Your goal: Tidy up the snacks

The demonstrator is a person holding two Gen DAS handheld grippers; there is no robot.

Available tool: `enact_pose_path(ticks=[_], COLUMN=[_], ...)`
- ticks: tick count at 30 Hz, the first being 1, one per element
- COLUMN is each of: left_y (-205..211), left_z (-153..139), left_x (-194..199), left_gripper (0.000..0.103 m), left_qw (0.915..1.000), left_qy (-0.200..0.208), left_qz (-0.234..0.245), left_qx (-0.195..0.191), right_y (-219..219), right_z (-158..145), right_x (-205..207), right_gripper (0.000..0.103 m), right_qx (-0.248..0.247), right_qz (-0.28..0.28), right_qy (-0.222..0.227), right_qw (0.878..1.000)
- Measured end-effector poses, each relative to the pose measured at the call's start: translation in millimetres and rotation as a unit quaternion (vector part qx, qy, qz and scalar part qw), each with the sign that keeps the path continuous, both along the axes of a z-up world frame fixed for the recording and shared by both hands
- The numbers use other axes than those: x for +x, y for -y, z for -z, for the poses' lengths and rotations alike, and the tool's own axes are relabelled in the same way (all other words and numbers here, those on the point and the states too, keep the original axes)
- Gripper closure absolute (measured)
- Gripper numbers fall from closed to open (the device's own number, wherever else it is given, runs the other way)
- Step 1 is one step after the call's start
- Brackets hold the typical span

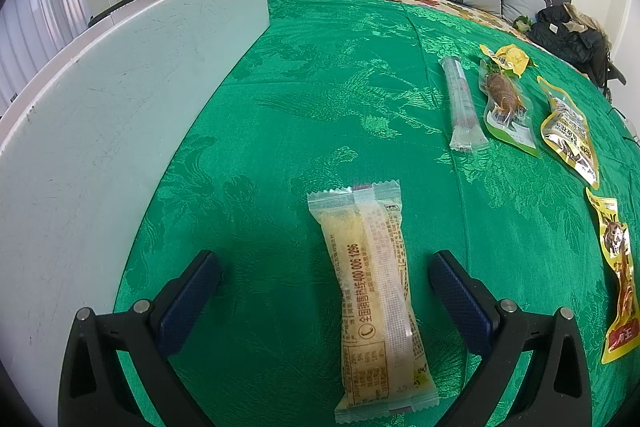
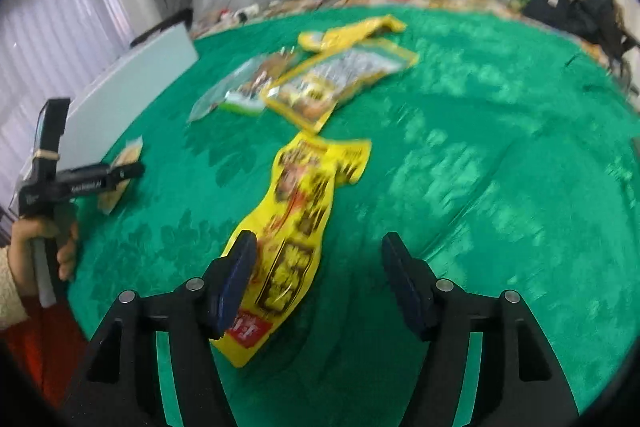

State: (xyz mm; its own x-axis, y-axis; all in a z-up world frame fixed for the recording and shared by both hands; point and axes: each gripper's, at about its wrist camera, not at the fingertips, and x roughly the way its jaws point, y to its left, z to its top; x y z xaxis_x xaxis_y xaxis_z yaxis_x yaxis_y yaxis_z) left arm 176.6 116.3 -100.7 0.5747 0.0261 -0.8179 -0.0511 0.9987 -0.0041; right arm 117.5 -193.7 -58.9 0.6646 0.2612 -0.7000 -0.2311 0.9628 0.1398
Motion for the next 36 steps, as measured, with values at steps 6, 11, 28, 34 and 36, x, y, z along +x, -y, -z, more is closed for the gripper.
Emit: enact_pose_path(ticks=[6,11,28,34,36], left_y=[-0.4,-0.3,-0.2,-0.1,-0.3], left_z=[0.2,0.3,0.8,0.8,0.9], left_x=[-0.4,-0.4,-0.9,-0.7,-0.9], left_gripper=[0.0,0.0,0.0,0.0,0.0], left_qw=[1.0,1.0,1.0,1.0,1.0], left_qy=[0.0,0.0,0.0,0.0,0.0], left_qz=[0.0,0.0,0.0,0.0,0.0], left_qx=[0.0,0.0,0.0,-0.001,-0.001], right_y=[29.7,55.8,53.7,52.8,52.3], right_z=[-2.6,15.4,20.2,20.5,20.5], right_x=[4.1,16.7,11.7,11.6,11.7], right_gripper=[0.03,0.03,0.023,0.021,0.021], right_qx=[-0.017,-0.016,-0.042,-0.047,-0.05], right_qz=[0.092,0.149,0.149,0.147,0.146], right_qy=[0.019,-0.031,-0.029,-0.031,-0.032], right_qw=[0.995,0.988,0.987,0.988,0.987])
